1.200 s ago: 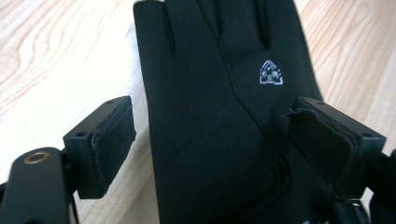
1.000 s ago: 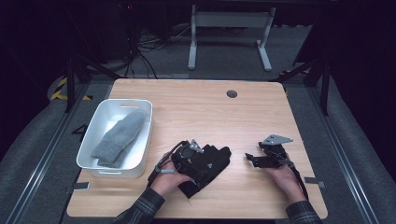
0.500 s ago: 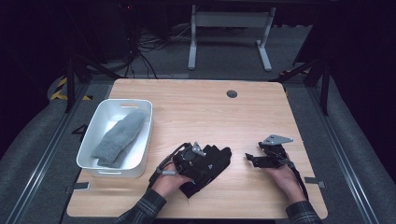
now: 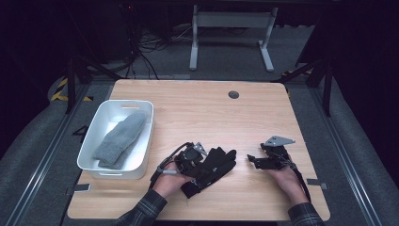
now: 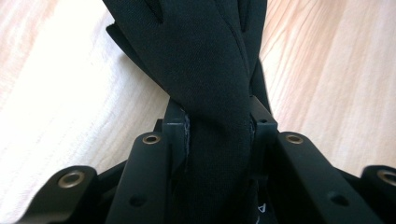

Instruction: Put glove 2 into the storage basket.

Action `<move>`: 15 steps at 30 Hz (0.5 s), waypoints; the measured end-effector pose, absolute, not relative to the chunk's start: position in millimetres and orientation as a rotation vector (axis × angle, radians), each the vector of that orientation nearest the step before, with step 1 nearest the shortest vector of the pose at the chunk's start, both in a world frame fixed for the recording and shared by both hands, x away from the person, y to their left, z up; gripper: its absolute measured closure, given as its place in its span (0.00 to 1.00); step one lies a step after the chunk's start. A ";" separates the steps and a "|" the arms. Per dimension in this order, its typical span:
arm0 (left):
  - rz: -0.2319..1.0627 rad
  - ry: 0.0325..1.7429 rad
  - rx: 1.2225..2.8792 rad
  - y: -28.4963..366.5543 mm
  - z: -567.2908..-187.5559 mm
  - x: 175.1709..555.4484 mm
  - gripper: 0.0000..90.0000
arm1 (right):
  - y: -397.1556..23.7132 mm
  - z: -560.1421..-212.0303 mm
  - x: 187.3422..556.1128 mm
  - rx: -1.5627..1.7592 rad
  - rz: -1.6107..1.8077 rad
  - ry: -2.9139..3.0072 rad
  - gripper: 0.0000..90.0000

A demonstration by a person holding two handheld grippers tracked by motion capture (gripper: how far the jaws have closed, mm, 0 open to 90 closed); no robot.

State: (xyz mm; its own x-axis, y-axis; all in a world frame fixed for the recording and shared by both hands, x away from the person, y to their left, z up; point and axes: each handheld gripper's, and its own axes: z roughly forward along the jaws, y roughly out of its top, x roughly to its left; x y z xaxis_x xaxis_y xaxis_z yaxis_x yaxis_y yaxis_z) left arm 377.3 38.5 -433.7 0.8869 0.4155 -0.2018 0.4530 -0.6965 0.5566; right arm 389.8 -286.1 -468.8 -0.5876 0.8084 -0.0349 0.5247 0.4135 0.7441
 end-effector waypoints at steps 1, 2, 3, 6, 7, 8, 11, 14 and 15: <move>-0.077 0.625 2.420 39.7 -430.6 377.5 0.77 | -286.1 -468.8 389.8 1.141 0.996 2.284 0.26; -0.083 0.630 2.411 40.9 -428.0 377.6 0.77 | -286.1 -468.7 389.8 1.141 0.994 2.284 0.26; -0.089 0.635 2.401 42.4 -425.5 377.7 0.77 | -286.1 -468.8 389.8 1.141 0.996 2.284 0.26; -0.089 0.648 2.386 46.9 -418.4 378.8 0.77 | -286.1 -468.7 389.8 1.141 0.994 2.284 0.26; -0.084 0.651 2.387 48.3 -415.5 379.5 0.77 | -286.0 -468.8 389.8 1.141 0.995 2.284 0.26; -0.080 0.652 2.388 50.0 -412.4 380.4 0.77 | -286.1 -468.8 389.8 1.141 0.995 2.284 0.26; -0.066 0.673 2.375 55.1 -404.4 383.7 0.77 | -286.0 -468.7 389.7 1.142 0.994 2.284 0.26; -0.048 0.687 2.367 60.2 -395.5 386.4 0.77 | -286.1 -468.8 389.8 1.141 0.995 2.284 0.26; -0.044 0.692 2.364 62.5 -391.0 387.5 0.77 | -286.1 -468.8 389.8 1.141 0.994 2.284 0.26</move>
State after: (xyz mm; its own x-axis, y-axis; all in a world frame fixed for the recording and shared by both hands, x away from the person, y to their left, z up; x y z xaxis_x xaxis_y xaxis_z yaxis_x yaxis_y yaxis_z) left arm 387.5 62.5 -391.0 0.8593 0.4680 -0.2064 0.4903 -0.6389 0.5929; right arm 389.8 -286.1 -468.8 -0.5872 0.8087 -0.0361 0.5247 0.4141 0.7438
